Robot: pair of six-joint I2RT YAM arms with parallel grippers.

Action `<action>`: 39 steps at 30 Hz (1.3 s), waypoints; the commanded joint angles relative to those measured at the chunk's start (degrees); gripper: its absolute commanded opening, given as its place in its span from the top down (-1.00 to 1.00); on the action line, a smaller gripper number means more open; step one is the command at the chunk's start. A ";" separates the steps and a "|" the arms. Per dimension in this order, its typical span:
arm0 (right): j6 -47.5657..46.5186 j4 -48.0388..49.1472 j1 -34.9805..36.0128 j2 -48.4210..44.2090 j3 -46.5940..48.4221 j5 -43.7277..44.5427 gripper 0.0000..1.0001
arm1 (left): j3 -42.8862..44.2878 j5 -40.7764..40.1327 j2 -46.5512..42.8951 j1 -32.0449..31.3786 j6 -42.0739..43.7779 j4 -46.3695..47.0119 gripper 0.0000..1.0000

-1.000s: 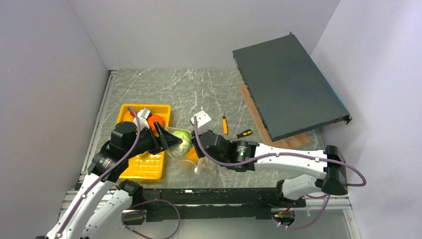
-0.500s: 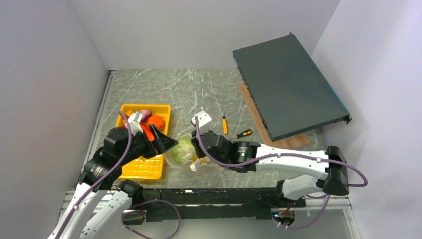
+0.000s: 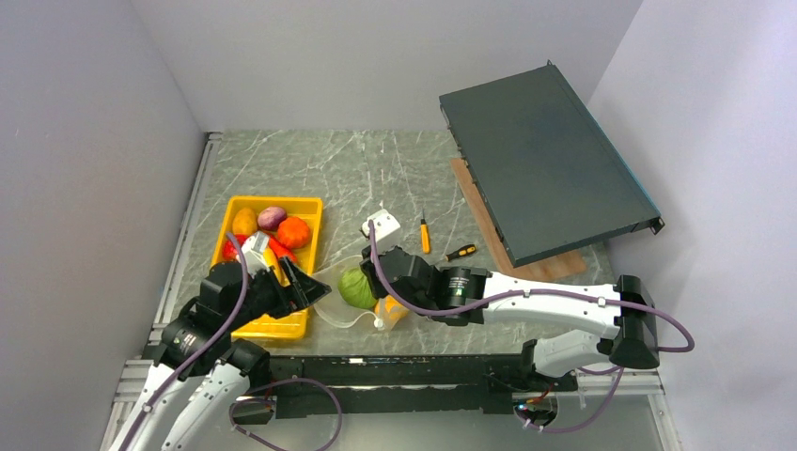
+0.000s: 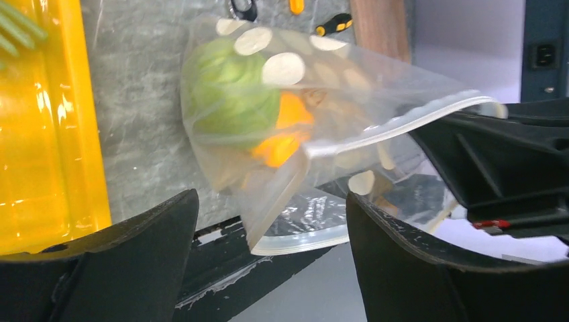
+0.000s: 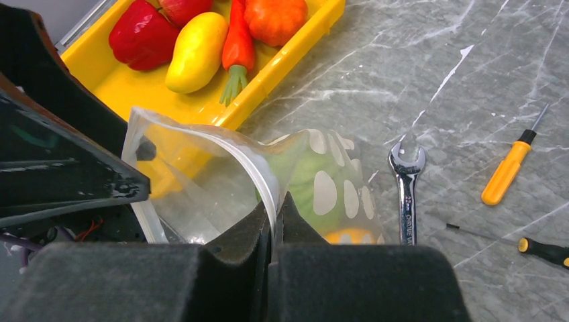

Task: Place the food in the zip-top bag and seal the zipper
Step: Place the fake vegetable in the zipper food storage bag, then adjust the zipper food storage bag at the center of the board.

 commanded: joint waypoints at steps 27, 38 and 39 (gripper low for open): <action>-8.09 6.90 0.40 -6.37 -4.47 4.28 1.00 | 21.32 -6.05 26.57 1.31 16.04 -1.85 0.86; -5.20 6.25 0.42 -2.35 -2.85 7.44 1.00 | 15.44 -11.59 16.69 2.03 14.66 -2.92 -0.82; -4.84 5.71 0.42 -1.73 -2.44 7.89 1.00 | 13.95 -12.81 14.32 2.07 13.96 -2.88 -0.87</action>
